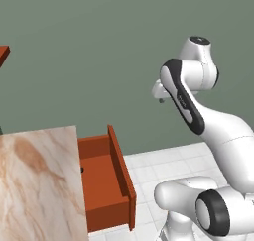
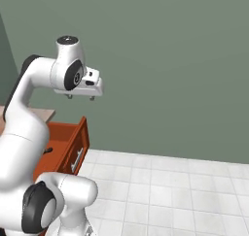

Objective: Pick up the knife from the drawer and place it on the cutting board. Then place the meat from the plate to the cutting board.

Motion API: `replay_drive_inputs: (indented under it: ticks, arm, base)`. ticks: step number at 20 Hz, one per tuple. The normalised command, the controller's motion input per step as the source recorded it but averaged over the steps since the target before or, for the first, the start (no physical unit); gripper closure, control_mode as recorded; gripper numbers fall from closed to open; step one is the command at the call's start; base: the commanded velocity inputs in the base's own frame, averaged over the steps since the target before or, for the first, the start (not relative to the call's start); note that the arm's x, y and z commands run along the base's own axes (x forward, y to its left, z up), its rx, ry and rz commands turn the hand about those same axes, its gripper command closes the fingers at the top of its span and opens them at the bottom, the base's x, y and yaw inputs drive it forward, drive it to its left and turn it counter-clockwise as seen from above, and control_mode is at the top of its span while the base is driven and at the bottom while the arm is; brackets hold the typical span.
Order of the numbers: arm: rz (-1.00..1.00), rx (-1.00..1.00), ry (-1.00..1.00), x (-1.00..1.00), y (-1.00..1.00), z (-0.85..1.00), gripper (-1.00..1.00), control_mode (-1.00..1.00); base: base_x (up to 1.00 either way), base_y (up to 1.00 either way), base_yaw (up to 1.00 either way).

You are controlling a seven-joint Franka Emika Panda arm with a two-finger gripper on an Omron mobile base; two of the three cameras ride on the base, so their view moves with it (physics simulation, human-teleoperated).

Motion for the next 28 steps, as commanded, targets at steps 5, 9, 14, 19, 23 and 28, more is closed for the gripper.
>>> replay_drive_inputs:
  ticks: [5,9,14,19,23,28]
  arm:
    - [0.0,0.0,0.0,0.0,0.0,0.0,-1.0,1.0]
    - [0.0,0.0,0.0,0.0,0.0,0.0,-1.0,1.0]
    - [0.0,0.0,0.0,0.0,0.14,-0.17,-1.0,-1.0]
    - [0.0,0.0,0.07,0.0,0.44,-0.74,-1.0,-1.0]
    - [0.0,0.0,0.1,0.11,0.66,-0.87,-1.0,-1.0]
    - [0.0,0.0,0.1,0.22,0.89,-0.9,-1.0,-1.0]
  base:
    - [0.04,0.0,0.0]
    - [0.0,0.0,0.0]
    - [0.0,0.0,0.0]
    - [0.0,0.0,0.0]
    - [0.0,0.0,0.0]
    - [0.0,0.0,0.0]
